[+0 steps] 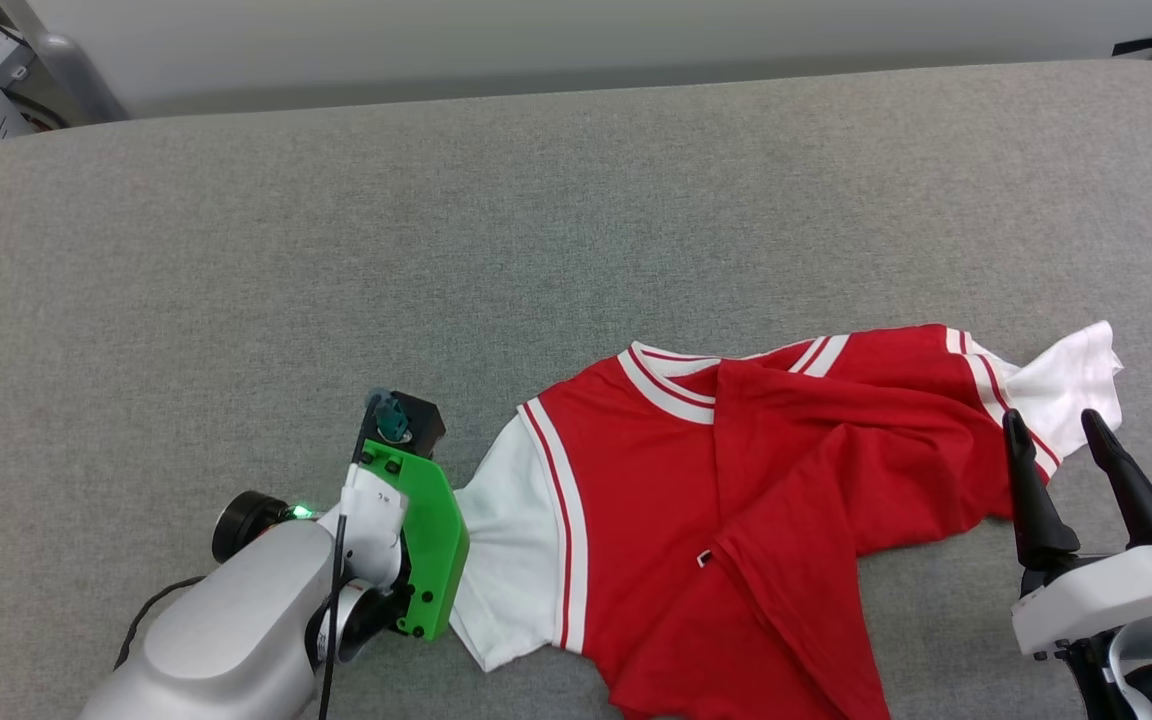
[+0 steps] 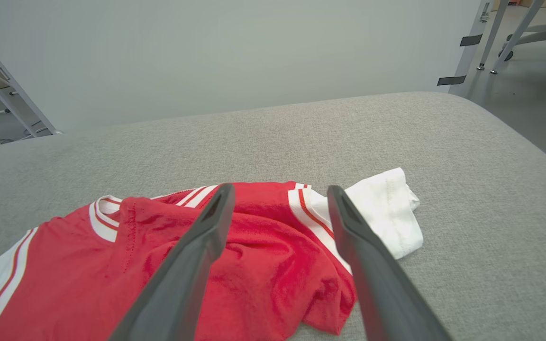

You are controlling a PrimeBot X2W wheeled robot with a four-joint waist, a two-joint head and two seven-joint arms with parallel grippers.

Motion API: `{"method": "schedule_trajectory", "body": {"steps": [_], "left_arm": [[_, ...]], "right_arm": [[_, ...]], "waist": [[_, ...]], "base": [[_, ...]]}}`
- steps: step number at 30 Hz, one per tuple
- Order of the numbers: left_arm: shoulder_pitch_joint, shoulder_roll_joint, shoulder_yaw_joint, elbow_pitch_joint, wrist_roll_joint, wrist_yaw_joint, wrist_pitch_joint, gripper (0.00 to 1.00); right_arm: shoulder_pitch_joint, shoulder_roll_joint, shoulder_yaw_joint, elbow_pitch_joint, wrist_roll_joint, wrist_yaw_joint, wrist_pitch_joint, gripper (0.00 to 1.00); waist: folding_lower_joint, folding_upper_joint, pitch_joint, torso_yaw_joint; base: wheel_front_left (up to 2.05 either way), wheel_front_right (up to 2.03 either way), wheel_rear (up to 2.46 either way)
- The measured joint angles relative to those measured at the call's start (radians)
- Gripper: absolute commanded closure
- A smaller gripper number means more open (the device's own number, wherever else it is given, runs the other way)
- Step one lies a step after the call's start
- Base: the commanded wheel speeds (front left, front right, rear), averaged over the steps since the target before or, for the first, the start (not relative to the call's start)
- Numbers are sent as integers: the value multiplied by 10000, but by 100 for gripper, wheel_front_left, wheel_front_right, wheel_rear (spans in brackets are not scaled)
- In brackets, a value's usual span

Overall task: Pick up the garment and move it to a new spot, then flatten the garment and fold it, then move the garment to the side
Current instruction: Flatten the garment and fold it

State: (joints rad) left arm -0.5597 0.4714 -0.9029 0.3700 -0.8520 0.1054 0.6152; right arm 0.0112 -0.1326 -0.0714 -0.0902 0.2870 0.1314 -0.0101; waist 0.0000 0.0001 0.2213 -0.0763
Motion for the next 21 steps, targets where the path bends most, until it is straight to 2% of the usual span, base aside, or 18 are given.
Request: {"method": "schedule_trajectory", "body": {"steps": [3, 5, 10, 16, 21], "left_arm": [[84, 2, 65, 6, 13, 79, -525, 100], [332, 29, 265, -182, 75, 316, -1246, 100], [732, 163, 514, -706, 111, 585, -2023, 100], [881, 648, 800, -1860, 337, 1055, -2575, 100], [867, 955, 965, -2964, 711, 1411, -2671, 100]], "right_arm": [[-22, 0, -203, 196, 127, 0, 33, 0], [-39, -13, -662, 581, 353, 0, 180, 0], [-111, -270, -1653, 1668, 784, 0, 803, 0], [-866, -1024, -2357, 3227, 1526, 0, 1977, 0], [-1905, -1898, -2048, 4222, 2165, -2, 3417, 0]], "waist": [[0, 0, -93, 27], [0, 0, -222, 67], [0, 0, -450, 204], [0, 0, -595, 331], [1, 0, -393, 435]], "base": [[0, 0, 0], [0, 0, 0], [0, 0, 0], [0, 0, 0], [0, 0, 0]]}}
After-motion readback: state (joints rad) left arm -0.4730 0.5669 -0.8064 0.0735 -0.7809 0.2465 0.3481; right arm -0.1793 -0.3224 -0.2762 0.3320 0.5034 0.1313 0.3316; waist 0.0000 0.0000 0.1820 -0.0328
